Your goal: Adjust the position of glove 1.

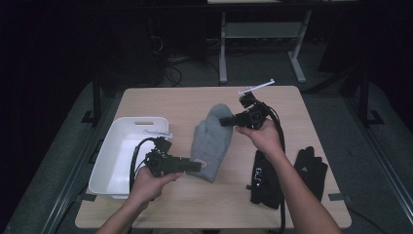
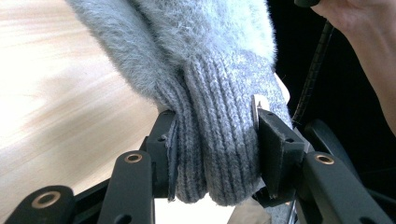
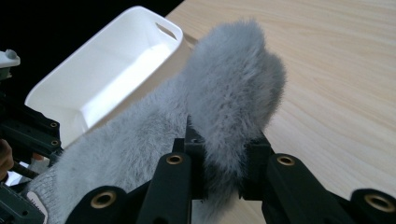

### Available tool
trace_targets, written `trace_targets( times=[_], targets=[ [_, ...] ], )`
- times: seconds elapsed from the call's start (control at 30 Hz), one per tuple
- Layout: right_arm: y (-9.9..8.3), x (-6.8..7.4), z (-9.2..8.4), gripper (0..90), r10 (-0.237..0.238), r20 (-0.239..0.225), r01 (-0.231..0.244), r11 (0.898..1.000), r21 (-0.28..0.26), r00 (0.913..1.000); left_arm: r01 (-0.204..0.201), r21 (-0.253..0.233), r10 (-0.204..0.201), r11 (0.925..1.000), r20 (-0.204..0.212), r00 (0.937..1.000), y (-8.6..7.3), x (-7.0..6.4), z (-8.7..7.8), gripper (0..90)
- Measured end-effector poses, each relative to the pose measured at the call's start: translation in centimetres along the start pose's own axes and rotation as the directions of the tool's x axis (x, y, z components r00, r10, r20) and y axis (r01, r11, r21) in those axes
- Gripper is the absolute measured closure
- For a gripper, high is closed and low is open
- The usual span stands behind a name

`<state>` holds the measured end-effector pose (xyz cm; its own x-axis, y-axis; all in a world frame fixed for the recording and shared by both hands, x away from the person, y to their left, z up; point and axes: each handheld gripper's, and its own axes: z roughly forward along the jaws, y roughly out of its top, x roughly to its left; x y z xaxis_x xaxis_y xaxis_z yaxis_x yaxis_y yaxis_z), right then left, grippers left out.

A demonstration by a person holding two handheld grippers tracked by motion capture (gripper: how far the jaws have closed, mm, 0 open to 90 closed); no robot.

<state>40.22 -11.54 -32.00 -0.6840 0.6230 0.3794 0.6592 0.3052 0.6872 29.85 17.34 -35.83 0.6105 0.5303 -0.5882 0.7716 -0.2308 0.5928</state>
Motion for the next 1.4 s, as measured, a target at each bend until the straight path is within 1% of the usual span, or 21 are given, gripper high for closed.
trace_targets(
  times=[0.1, 0.23, 0.43, 0.47, 0.5, 0.53, 0.6, 0.67, 0.73, 0.83, 0.9, 1.0, 1.03, 1.1, 1.13, 1.33, 1.37, 1.4],
  targets=[
    [0.7, 0.5, 0.1, 77.2, -0.009, -0.002, 0.009, 1.0, 0.003, 1.0, -0.007, -0.004, 0.007, 1.0, -0.006, 1.0, 0.2, 0.0, -0.7, 53.8],
    [1.2, 0.8, 0.1, 77.2, -0.018, -0.004, 0.018, 1.0, -0.003, 0.9998, -0.005, -0.014, 0.005, 0.9999, -0.006, 1.0, 0.4, 0.0, -1.2, 53.8],
    [2.2, 1.4, 0.2, 77.2, -0.038, -0.007, 0.038, 0.999, -0.002, 0.9993, -0.016, -0.023, 0.016, 0.9996, -0.014, 0.9998, 0.6, 0.1, -2.2, 53.8],
    [2.5, 1.6, 0.2, 77.2, -0.039, -0.009, 0.039, 0.999, -0.006, 0.9992, -0.012, -0.027, 0.011, 0.9996, -0.016, 0.9998, 0.7, 0.1, -2.3, 53.8],
    [2.8, 1.8, 0.2, 77.2, -0.047, -0.01, 0.047, 0.999, -0.008, 0.9988, -0.016, -0.03, 0.016, 0.9994, -0.019, 0.9997, 0.8, 0.1, -2.7, 53.8],
    [3.0, 2.0, 0.3, 77.2, -0.046, -0.01, 0.046, 0.999, -0.005, 0.9989, -0.011, -0.033, 0.01, 0.9994, -0.02, 0.9997, 0.8, 0.1, -2.9, 53.7],
    [3.2, 2.1, 0.3, 77.2, -0.05, -0.012, 0.05, 0.999, -0.007, 0.9987, -0.015, -0.036, 0.014, 0.9993, -0.02, 0.9997, 0.8, 0.2, -3.1, 53.8],
    [3.7, 2.5, 0.4, 77.2, -0.054, -0.016, 0.054, 0.999, -0.009, 0.9984, -0.01, -0.043, 0.01, 0.999, -0.023, 0.9997, 0.9, 0.3, -3.6, 53.8],
    [3.8, 2.6, 0.5, 77.2, -0.056, -0.017, 0.055, 0.998, -0.006, 0.9983, -0.01, -0.041, 0.01, 0.9991, -0.023, 0.9997, 0.9, 0.4, -3.8, 53.8],
    [4.2, 2.9, 0.9, 77.2, -0.056, -0.022, 0.056, 0.998, -0.001, 0.9982, -0.009, -0.043, 0.008, 0.999, -0.03, 0.9995, 0.8, 0.6, -4.4, 53.7],
    [4.6, 3.2, 1.4, 77.2, -0.062, -0.025, 0.062, 0.998, 0.003, 0.9977, 0.001, -0.05, -0.003, 0.9988, -0.034, 0.9994, 0.7, 0.8, -4.8, 53.8],
    [4.9, 3.4, 1.7, 77.2, -0.067, -0.031, 0.067, 0.998, 0.006, 0.9973, 0.003, -0.054, -0.005, 0.9986, -0.037, 0.9993, 0.6, 0.9, -5.2, 53.8],
    [5.1, 3.7, 2.0, 77.2, -0.064, -0.033, 0.064, 0.998, 0.008, 0.9974, 0.002, -0.056, -0.004, 0.9984, -0.042, 0.9991, 0.6, 1.0, -5.6, 53.8],
    [5.4, 4.0, 2.2, 77.2, -0.074, -0.035, 0.074, 0.997, 0.007, 0.9967, 0.0, -0.054, -0.002, 0.9985, -0.043, 0.9991, 0.5, 1.1, -5.8, 53.8],
    [5.5, 4.1, 2.4, 77.2, -0.073, -0.038, 0.074, 0.997, 0.005, 0.9966, 0.007, -0.062, -0.009, 0.9981, -0.043, 0.999, 0.5, 1.2, -6.1, 53.7],
    [6.2, 4.6, 3.1, 77.2, -0.077, -0.044, 0.077, 0.997, 0.011, 0.9961, 0.01, -0.068, -0.013, 0.9976, -0.047, 0.9988, 0.3, 1.6, -6.9, 53.7],
    [6.4, 4.9, 3.4, 77.2, -0.082, -0.047, 0.083, 0.996, 0.012, 0.9955, 0.01, -0.068, -0.013, 0.9976, -0.051, 0.9986, 0.2, 1.8, -7.3, 53.8],
    [6.5, 5.0, 3.5, 77.2, -0.083, -0.049, 0.084, 0.996, 0.013, 0.9954, 0.021, -0.079, -0.025, 0.9967, -0.05, 0.9984, 0.1, 1.8, -7.5, 53.8]
  ],
)
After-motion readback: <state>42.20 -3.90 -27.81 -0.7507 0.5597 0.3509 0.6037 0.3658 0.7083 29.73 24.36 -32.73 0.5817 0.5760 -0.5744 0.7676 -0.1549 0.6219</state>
